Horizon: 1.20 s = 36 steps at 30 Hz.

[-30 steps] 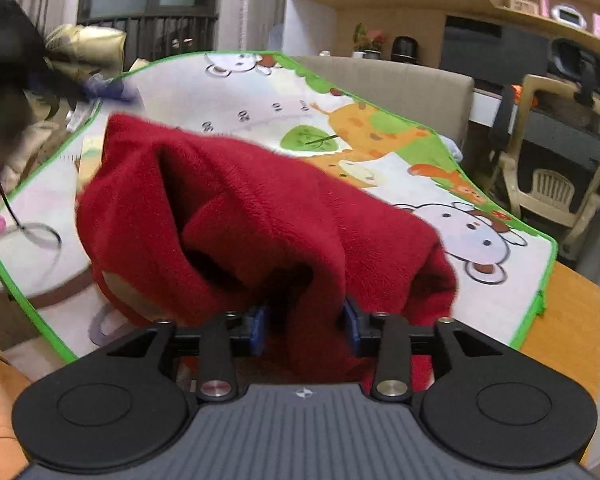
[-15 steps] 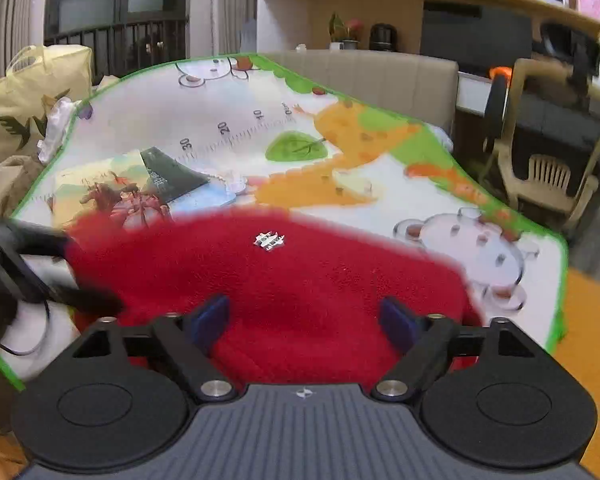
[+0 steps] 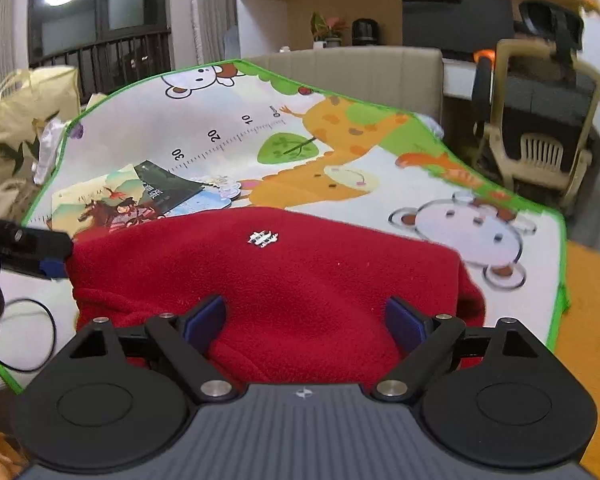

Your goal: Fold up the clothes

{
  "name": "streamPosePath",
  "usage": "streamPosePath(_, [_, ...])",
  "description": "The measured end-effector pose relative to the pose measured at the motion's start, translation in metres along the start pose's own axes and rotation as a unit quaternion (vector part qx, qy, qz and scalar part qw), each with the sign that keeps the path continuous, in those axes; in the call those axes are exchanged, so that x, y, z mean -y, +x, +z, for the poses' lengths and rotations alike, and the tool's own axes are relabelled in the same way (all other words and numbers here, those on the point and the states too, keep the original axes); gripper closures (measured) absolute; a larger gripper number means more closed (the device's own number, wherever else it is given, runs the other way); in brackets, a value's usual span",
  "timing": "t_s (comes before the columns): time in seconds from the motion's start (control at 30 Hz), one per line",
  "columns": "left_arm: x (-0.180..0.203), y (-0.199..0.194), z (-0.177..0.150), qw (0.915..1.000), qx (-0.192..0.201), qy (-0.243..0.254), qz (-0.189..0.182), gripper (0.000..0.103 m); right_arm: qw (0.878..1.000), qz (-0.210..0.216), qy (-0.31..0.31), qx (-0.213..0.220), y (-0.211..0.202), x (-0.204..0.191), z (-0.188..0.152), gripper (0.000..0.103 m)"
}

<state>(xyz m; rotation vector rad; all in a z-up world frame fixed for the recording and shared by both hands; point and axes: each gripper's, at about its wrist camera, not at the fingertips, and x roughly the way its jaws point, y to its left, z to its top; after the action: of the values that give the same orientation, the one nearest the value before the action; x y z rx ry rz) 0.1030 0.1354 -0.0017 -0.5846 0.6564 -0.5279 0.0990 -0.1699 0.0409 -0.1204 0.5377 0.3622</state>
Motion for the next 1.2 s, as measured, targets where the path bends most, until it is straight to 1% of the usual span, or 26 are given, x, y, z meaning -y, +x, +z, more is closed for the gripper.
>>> streamPosePath(0.07, [-0.008,-0.001,0.007,0.9999,0.010,-0.007,0.005,0.006,0.997,0.002,-0.069,0.017,-0.018,-0.014,0.008,0.015])
streamPosePath(0.13, [-0.016,0.000,0.015,0.9996,0.019,-0.016,0.010,0.005,0.990,0.032,-0.135,0.025,-0.035,-0.031,0.017,0.013])
streamPosePath(0.17, [-0.020,0.002,0.020,0.9994,0.022,-0.023,0.011,0.005,0.984,0.049,-0.168,0.024,-0.042,-0.040,0.021,0.007])
streamPosePath(0.2, [-0.024,0.004,0.025,0.9992,0.024,-0.030,0.011,0.005,0.979,0.059,-0.193,0.008,-0.039,-0.049,0.022,0.002])
streamPosePath(0.3, [-0.035,0.010,0.040,0.9982,0.016,-0.058,-0.005,0.005,0.959,0.089,-0.267,-0.045,-0.027,-0.078,0.022,0.002])
streamPosePath(0.37, [-0.040,0.011,0.050,0.9978,0.007,-0.064,-0.015,0.005,0.949,0.078,-0.295,-0.086,-0.001,-0.086,0.008,0.002])
streamPosePath(0.4, [-0.042,0.011,0.055,0.9979,0.004,-0.063,-0.013,0.005,0.945,0.065,-0.307,-0.091,0.011,-0.087,0.000,0.000])
streamPosePath(0.43, [-0.044,0.011,0.060,0.9981,0.001,-0.061,-0.011,0.005,0.939,0.044,-0.332,-0.077,0.022,-0.090,-0.009,0.000])
streamPosePath(0.47, [-0.045,0.010,0.065,0.9983,0.000,-0.059,-0.006,0.005,0.929,0.015,-0.366,-0.055,0.029,-0.093,-0.014,0.001])
streamPosePath(0.5, [-0.046,0.008,0.070,0.9984,0.003,-0.057,-0.001,0.005,0.918,-0.010,-0.395,-0.028,0.035,-0.095,-0.014,0.006])
streamPosePath(0.53, [-0.046,0.006,0.075,0.9984,0.009,-0.056,0.005,0.005,0.923,-0.020,-0.385,-0.010,0.038,-0.093,-0.004,0.011])
streamPosePath(0.57, [-0.045,0.004,0.079,0.9983,0.016,-0.056,0.009,0.004,0.928,-0.030,-0.372,0.008,0.040,-0.090,0.006,0.023])
streamPosePath(0.6, [-0.043,0.004,0.081,0.9982,0.021,-0.055,0.010,0.004,0.937,-0.042,-0.345,0.029,0.040,-0.085,0.019,0.029])
streamPosePath(0.63, [-0.041,0.003,0.082,0.9982,0.025,-0.053,0.010,0.004,0.946,-0.054,-0.316,0.050,0.040,-0.080,0.032,0.033])
streamPosePath(0.67, [-0.038,0.003,0.083,0.9982,0.028,-0.051,0.010,0.004,0.948,-0.067,-0.305,0.065,0.040,-0.078,0.038,0.038])
streamPosePath(0.7, [-0.036,0.004,0.082,0.9983,0.029,-0.050,0.011,0.004,0.946,-0.073,-0.307,0.073,0.042,-0.078,0.038,0.038])
streamPosePath(0.8, [-0.024,0.014,0.078,0.9988,0.022,-0.041,0.015,0.004,0.948,-0.017,-0.317,0.033,0.049,-0.086,0.010,0.038])
streamPosePath(0.83, [-0.019,0.018,0.076,0.9991,0.017,-0.036,0.016,0.004,0.949,0.012,-0.314,0.011,0.050,-0.087,-0.003,0.038])
streamPosePath(0.9, [-0.009,0.026,0.073,0.9995,0.007,-0.026,0.018,0.004,0.941,0.025,-0.336,0.016,0.043,-0.094,-0.030,0.030])
streamPosePath(1.0, [0.007,0.033,0.069,0.9995,0.004,0.003,0.030,0.003,0.950,0.031,-0.308,0.026,0.024,-0.086,-0.031,0.029])
streamPosePath(1.07, [0.017,0.035,0.068,0.9979,0.015,0.033,0.054,0.002,0.967,0.061,-0.245,0.022,0.004,-0.070,-0.014,0.029])
streamPosePath(1.1, [0.020,0.034,0.069,0.9962,0.023,0.046,0.070,0.003,0.973,0.077,-0.216,0.021,-0.007,-0.059,-0.007,0.025])
streamPosePath(1.13, [0.023,0.030,0.073,0.9947,0.038,0.053,0.080,0.003,0.979,0.085,-0.183,0.028,-0.022,-0.046,-0.003,0.021])
streamPosePath(1.17, [0.025,0.023,0.078,0.9933,0.056,0.058,0.083,0.003,0.984,0.092,-0.149,0.035,-0.038,-0.032,0.002,0.018])
streamPosePath(1.2, [0.027,0.016,0.084,0.9923,0.073,0.059,0.081,0.003,0.988,0.091,-0.118,0.045,-0.050,-0.018,0.008,0.018])
